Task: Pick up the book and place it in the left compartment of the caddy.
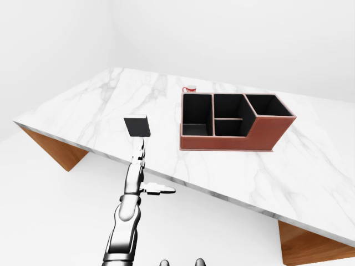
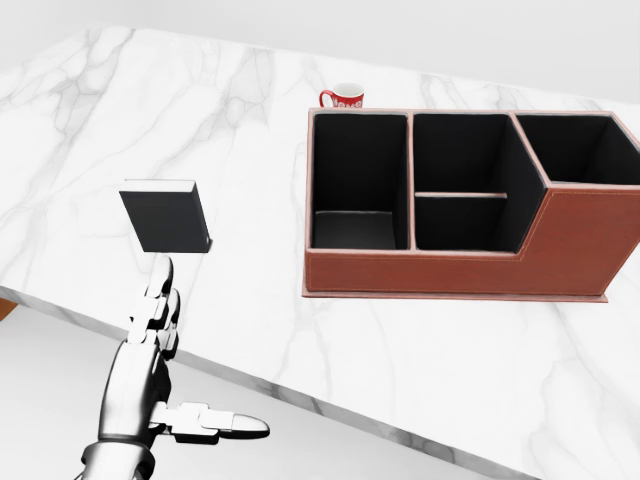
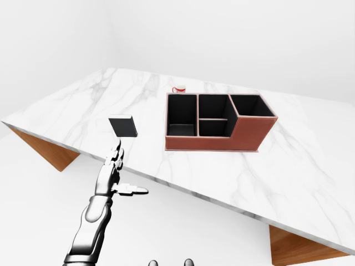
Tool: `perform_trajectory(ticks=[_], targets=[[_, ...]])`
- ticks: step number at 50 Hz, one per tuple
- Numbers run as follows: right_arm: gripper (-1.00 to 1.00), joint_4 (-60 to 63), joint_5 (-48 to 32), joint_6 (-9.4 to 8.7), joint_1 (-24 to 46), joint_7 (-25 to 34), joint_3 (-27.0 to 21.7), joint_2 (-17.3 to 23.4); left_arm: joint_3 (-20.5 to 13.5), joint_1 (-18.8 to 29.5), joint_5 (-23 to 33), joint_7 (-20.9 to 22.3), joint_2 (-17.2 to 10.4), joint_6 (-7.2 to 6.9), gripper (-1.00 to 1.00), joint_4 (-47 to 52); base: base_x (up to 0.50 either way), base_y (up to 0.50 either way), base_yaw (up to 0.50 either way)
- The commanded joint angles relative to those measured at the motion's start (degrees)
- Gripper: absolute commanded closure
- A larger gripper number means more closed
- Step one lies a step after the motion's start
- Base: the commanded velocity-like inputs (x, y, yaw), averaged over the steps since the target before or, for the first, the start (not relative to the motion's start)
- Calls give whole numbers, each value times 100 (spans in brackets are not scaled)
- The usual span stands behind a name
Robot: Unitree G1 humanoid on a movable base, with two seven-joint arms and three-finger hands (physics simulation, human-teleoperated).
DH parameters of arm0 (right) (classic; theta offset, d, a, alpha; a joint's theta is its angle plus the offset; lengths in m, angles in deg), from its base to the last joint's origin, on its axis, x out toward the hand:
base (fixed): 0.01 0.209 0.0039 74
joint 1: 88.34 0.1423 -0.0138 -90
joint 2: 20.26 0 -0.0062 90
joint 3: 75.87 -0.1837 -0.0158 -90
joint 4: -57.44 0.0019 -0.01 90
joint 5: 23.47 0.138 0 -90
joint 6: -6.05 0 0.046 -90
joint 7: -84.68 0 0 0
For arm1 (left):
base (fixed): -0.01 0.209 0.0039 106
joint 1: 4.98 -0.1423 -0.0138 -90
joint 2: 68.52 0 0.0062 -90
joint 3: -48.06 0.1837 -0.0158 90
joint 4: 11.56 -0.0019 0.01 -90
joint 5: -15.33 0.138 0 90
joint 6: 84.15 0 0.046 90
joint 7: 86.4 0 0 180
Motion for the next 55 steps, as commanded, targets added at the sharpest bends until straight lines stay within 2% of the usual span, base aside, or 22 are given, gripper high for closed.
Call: perform_trajectory(ticks=[1,30,53,55], targets=[[-100,15,12,0,-10,42,-1,-13,10,-23,34,-7,4,0,-100,44,0,0,0],[-100,-20,-26,0,0,104,29,-31,13,-11,39,-17,8,0,-100,20,0,0,0],[-100,52,34,0,-30,98,-23,-31,41,-102,45,-37,20,0,-100,274,15,6,0],[-100,55,35,0,-30,92,-28,-29,-4,-2,33,-48,-6,0,-100,-14,16,7,0]])
